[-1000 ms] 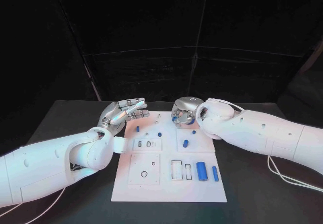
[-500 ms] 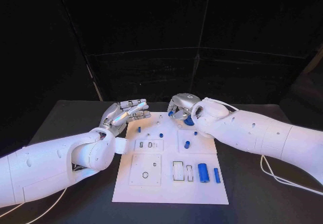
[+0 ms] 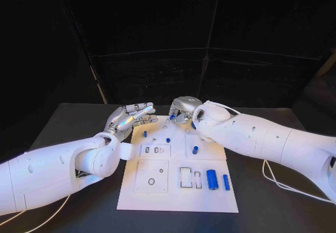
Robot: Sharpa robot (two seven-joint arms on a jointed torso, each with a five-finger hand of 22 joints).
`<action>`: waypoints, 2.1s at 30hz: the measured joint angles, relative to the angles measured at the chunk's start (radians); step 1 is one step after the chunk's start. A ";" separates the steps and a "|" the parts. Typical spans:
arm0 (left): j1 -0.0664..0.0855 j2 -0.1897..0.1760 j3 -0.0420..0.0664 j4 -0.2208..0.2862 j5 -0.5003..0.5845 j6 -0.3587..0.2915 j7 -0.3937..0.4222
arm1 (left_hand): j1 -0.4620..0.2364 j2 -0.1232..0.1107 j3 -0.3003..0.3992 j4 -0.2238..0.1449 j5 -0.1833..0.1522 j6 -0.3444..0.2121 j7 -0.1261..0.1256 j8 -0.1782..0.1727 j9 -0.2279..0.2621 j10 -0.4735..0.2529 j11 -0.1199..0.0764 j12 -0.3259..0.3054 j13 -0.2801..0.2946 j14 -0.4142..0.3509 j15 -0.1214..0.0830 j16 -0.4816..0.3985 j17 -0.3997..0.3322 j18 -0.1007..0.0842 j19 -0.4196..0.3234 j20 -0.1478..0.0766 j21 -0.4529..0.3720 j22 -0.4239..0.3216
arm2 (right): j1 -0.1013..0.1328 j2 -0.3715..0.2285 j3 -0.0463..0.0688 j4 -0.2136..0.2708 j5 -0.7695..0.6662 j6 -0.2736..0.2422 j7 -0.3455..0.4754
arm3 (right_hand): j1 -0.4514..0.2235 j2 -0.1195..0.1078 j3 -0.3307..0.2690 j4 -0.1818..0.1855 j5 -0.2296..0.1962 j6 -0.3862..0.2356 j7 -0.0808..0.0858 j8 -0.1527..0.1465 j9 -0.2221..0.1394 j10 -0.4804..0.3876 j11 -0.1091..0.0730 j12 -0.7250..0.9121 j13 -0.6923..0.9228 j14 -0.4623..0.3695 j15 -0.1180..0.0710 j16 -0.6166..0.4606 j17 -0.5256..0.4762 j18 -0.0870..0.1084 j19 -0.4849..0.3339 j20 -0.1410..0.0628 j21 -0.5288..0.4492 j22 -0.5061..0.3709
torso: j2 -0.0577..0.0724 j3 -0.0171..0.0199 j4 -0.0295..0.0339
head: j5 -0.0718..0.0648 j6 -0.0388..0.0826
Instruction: Assemble the parts on the task board
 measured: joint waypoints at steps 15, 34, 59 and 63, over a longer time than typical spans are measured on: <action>0.001 0.001 0.000 0.002 0.000 0.000 0.000 | 0.000 0.000 -0.003 -0.003 0.000 0.000 0.000 0.000 0.000 0.000 0.000 0.000 0.000 0.000 0.000 0.000 -0.001 0.000 0.000 0.000 0.000 -0.001 | 0.000 0.041 0.000 -0.048 0.003 0.018 0.007 | -0.004 -0.004 0.000 0.005 0.000 0.000 0.000 0.000 -0.001 0.000 0.000 0.000 0.000 0.000 0.000 0.000 0.000 0.000 0.000 0.000 0.000 0.000 | -0.001 -0.0001 -0.0002 | 0.003 -0.006; 0.003 0.006 0.000 0.002 0.000 0.000 0.000 | 0.000 0.000 0.000 -0.006 0.000 0.000 0.000 0.001 0.000 0.000 0.000 0.000 0.000 0.000 0.000 0.000 -0.001 0.000 0.000 0.000 0.000 -0.001 | 0.000 0.095 0.000 -0.118 0.007 0.049 0.012 | -0.009 -0.009 0.003 0.008 0.000 0.000 0.000 0.000 0.000 0.000 0.000 -0.006 -0.001 0.000 0.000 0.000 0.000 0.000 0.000 0.000 0.000 0.001 | 0.000 -0.0004 -0.0001 | 0.007 -0.009; 0.007 0.008 0.000 -0.001 -0.001 0.002 -0.002 | 0.000 0.000 0.000 -0.006 0.000 0.000 0.000 0.001 0.000 0.000 0.000 0.000 0.000 0.000 0.000 -0.004 -0.001 0.000 0.000 0.000 0.000 -0.001 | 0.000 0.106 0.000 -0.141 0.012 0.071 0.016 | -0.014 -0.070 -0.018 0.062 0.000 -0.214 0.040 -0.017 -0.006 -0.196 0.052 -0.064 -0.010 -0.030 0.038 -0.065 -0.125 0.000 -0.088 0.037 -0.070 -0.142 | 0.000 -0.0006 -0.0018 | 0.012 -0.015; 0.007 0.008 0.000 -0.001 -0.001 0.003 -0.002 | 0.000 0.000 0.000 -0.006 0.000 0.000 0.000 0.001 0.000 0.000 0.000 0.000 0.000 0.000 0.000 -0.004 -0.002 0.000 0.000 0.000 -0.004 -0.003 | 0.000 0.102 0.000 -0.133 0.013 0.072 0.017 | -0.014 -0.070 -0.027 0.064 0.000 -0.214 0.040 -0.017 -0.005 -0.197 0.054 -0.059 -0.009 -0.030 0.038 -0.065 -0.127 0.000 -0.088 0.037 -0.070 -0.145 | 0.000 -0.0007 -0.0018 | 0.012 -0.015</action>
